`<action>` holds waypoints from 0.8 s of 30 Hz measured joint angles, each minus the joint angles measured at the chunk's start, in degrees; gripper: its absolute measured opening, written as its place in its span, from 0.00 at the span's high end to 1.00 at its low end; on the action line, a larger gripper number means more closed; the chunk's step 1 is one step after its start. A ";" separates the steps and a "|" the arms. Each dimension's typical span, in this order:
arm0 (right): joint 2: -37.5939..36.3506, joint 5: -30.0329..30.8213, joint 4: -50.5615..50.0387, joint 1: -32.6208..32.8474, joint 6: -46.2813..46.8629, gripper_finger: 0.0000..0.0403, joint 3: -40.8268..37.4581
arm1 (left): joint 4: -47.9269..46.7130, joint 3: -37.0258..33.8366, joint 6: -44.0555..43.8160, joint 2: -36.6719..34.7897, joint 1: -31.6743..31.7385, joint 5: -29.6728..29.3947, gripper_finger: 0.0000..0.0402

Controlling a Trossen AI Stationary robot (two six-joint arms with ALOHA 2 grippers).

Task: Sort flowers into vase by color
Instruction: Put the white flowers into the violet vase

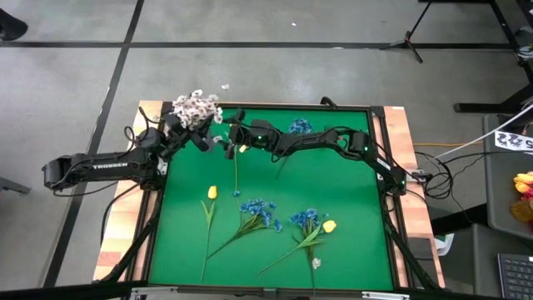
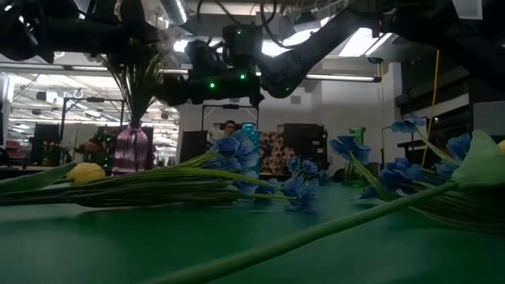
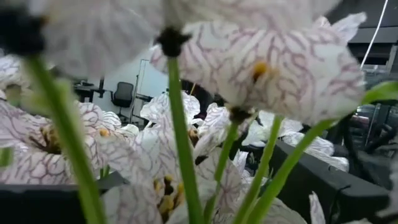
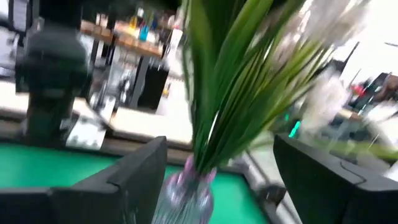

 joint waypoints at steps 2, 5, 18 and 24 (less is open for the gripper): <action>0.00 -0.02 1.58 0.00 0.03 0.27 0.45 | 0.08 0.00 -0.15 0.23 0.00 0.02 0.39; 0.00 -0.20 -0.63 0.38 0.28 0.27 3.23 | 0.15 -0.02 -0.31 0.50 0.00 0.02 0.39; 0.27 -1.93 -6.53 2.11 -4.64 0.27 8.58 | 2.35 -0.02 -1.83 0.32 0.00 0.00 0.39; 1.50 -1.73 -4.18 2.10 -5.17 0.27 8.55 | 2.54 0.00 -4.57 0.30 0.02 4.31 0.39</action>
